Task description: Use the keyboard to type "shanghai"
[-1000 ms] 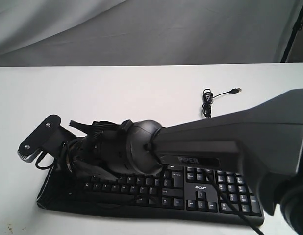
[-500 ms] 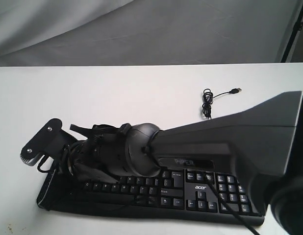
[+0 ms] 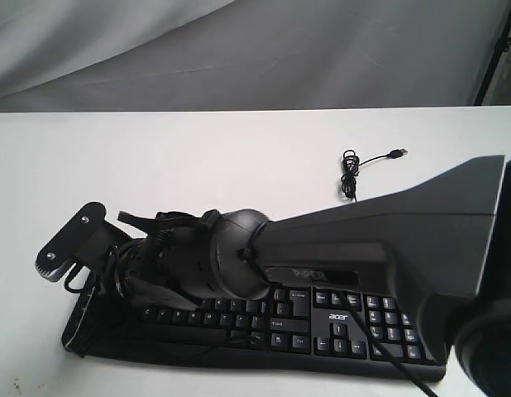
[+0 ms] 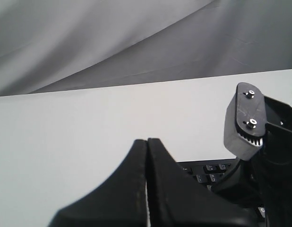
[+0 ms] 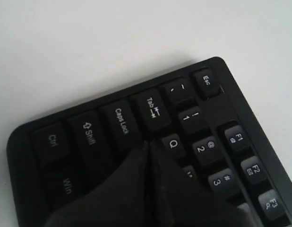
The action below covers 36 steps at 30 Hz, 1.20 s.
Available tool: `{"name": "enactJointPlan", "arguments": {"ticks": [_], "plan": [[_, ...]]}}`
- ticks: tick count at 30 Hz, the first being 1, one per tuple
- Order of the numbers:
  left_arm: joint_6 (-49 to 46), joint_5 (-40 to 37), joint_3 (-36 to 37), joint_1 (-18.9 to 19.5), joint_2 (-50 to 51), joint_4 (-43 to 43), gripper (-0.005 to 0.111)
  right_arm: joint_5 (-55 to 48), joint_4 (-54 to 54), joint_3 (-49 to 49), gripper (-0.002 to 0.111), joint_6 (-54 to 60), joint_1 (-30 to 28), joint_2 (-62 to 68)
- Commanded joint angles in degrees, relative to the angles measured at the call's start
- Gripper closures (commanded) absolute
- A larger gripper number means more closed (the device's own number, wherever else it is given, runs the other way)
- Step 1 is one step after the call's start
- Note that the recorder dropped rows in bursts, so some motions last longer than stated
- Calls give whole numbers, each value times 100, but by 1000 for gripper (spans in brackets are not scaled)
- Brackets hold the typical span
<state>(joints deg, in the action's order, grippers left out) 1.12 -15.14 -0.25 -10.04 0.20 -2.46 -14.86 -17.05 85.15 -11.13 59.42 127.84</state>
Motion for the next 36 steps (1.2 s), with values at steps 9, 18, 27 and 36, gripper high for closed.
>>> {"name": "enactJointPlan", "arguments": {"ticks": [9,18,27,36], "plan": [[16,27,25,-20,-20,-4,107,428,-209,-1843,108,-544,-158,-1951],[16,27,25,-20,-20,-4,107,1396,-149,-3000,108,-715,-471,-1899],[16,27,25,-20,-20,-4,107,1523,-149,-3000,108,-628,-561,-1741],[16,27,25,-20,-20,-4,107,1537,-149,-3000,108,-561,-561,-1741]]}}
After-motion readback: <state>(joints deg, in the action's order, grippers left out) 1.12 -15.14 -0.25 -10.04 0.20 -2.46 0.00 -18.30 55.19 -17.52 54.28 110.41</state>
